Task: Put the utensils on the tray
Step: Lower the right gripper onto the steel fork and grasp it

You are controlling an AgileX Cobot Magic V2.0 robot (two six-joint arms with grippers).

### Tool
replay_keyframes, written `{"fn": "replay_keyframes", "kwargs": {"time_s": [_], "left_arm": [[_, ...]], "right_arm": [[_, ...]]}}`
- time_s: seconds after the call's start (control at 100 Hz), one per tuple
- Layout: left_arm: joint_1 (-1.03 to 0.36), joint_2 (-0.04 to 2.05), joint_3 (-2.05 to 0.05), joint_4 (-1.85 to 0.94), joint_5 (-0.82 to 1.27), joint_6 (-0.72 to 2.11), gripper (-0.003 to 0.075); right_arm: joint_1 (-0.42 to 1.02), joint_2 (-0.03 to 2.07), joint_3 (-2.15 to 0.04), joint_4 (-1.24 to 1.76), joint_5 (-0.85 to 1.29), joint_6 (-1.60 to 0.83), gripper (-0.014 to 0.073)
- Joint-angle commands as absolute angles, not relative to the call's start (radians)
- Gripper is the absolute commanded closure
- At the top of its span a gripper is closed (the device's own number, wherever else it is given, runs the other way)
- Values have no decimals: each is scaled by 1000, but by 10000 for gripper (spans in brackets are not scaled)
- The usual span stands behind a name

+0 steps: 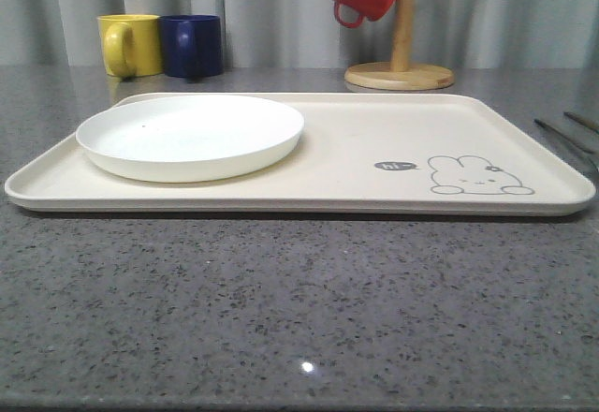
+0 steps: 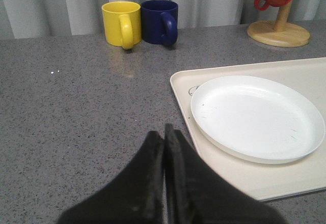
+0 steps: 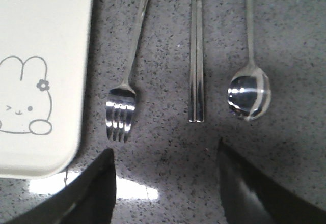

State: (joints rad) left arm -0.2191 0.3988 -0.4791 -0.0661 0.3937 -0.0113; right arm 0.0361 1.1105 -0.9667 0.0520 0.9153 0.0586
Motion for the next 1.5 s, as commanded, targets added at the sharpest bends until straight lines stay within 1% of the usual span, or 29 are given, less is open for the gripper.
{"fn": "replay_keyframes", "kwargs": {"time_s": [0.0, 0.12, 0.33, 0.42, 0.66, 1.09, 1.14, 1.16, 1.21, 1.23, 1.25, 1.28, 1.29, 1.3, 1.33, 1.38, 1.49], "left_arm": [[-226, 409, -505, -69, 320, -18, 739], [-226, 409, -505, -69, 320, -18, 739], [-226, 409, -505, -71, 320, -18, 739], [-226, 409, -505, -71, 320, -18, 739], [-226, 409, -505, -71, 320, -18, 739], [-226, 409, -505, -71, 320, -18, 739], [-226, 409, -505, -71, 320, -18, 739], [-226, 409, -505, -71, 320, -18, 739], [-226, 409, -505, -71, 320, -18, 739], [-226, 409, -505, -71, 320, -18, 739], [-226, 409, -505, -71, 320, -18, 739], [-226, 409, -505, -71, 320, -18, 739], [-226, 409, -505, -71, 320, -18, 739], [-226, 409, -505, -71, 320, -18, 739], [-226, 409, -505, -71, 320, -18, 739], [-226, 409, -505, -71, 320, -18, 739], [-226, 409, -505, -71, 320, -18, 739]], "right_arm": [[29, 1195, -1091, 92, 958, 59, 148], [30, 1295, -1167, 117, 995, 59, 148], [70, 1420, -1215, 99, 1004, 63, 148], [89, 1470, -1241, 99, 1034, 118, 148], [108, 1553, -1317, 38, 1053, 317, 148], [108, 1652, -1351, 21, 1055, 334, 153], [108, 1656, -1351, 21, 1054, 334, 186], [108, 1656, -1351, 21, 1054, 334, 215], [108, 1660, -1351, 21, 1052, 334, 309], [108, 1662, -1351, 22, 1051, 334, 356], [108, 1666, -1351, 22, 1051, 334, 420], [108, 1671, -1351, 23, 1052, 335, 467], [108, 1673, -1351, 23, 1054, 335, 512], [108, 1673, -1351, 23, 1055, 335, 512], [108, 1681, -1351, 24, 1058, 335, 581], [108, 1691, -1351, 24, 1062, 335, 659], [110, 1691, -1351, 22, 1048, 335, 663]]}}
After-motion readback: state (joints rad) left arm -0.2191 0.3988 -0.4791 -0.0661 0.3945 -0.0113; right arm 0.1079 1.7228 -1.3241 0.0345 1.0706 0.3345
